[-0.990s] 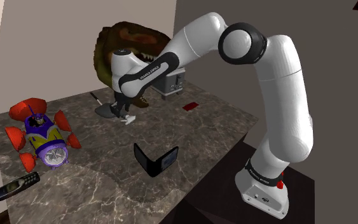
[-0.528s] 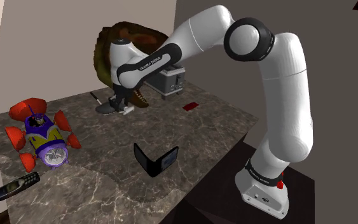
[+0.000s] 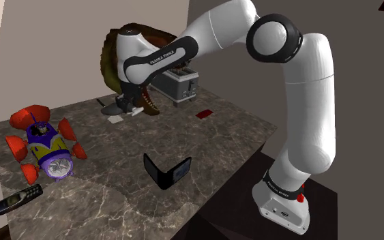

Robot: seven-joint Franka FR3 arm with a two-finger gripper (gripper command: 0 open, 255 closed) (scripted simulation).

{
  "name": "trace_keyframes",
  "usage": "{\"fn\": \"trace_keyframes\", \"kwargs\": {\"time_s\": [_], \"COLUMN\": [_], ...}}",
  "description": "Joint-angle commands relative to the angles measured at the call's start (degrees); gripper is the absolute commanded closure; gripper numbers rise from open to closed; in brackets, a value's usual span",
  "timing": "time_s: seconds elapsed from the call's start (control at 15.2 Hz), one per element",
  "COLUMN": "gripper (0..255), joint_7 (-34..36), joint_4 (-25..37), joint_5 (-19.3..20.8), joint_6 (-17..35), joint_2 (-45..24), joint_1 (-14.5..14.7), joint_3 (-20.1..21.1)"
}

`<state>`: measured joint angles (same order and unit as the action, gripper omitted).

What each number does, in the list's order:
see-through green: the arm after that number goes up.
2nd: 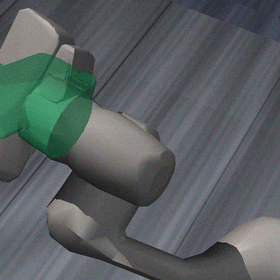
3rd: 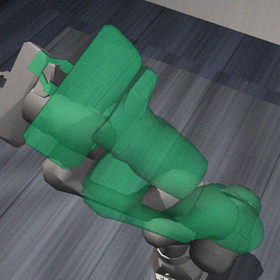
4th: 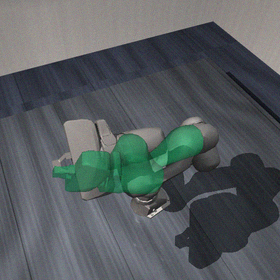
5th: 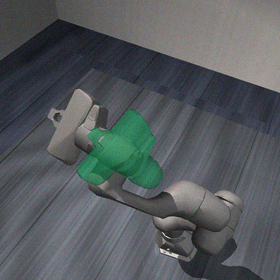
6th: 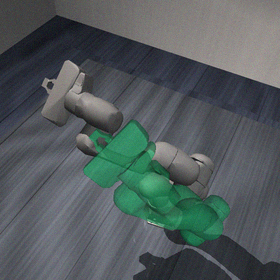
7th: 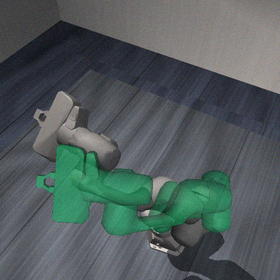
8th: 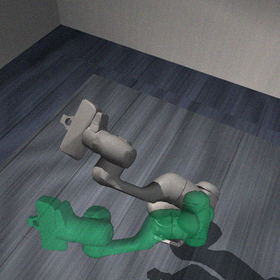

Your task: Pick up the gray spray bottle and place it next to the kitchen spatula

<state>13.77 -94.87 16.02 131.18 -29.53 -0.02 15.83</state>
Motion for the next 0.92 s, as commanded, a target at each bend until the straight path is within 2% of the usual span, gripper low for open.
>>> {"fn": "trace_keyframes", "kwargs": {"time_s": [0.0, 0.13, 0.86], "gripper": [255, 255, 255], "joint_7": [0.14, 0.74, 3.10], "joint_4": [-3.41, -12.08, -13.78], "joint_5": [-0.43, -1.24, 1.64], "joint_6": [0.77, 3.83, 10.27], "joint_2": [2.68, 8.41, 3.41], "joint_1": [-0.46, -1.36, -0.31], "joint_3": [0.36, 1.09, -0.51]}}
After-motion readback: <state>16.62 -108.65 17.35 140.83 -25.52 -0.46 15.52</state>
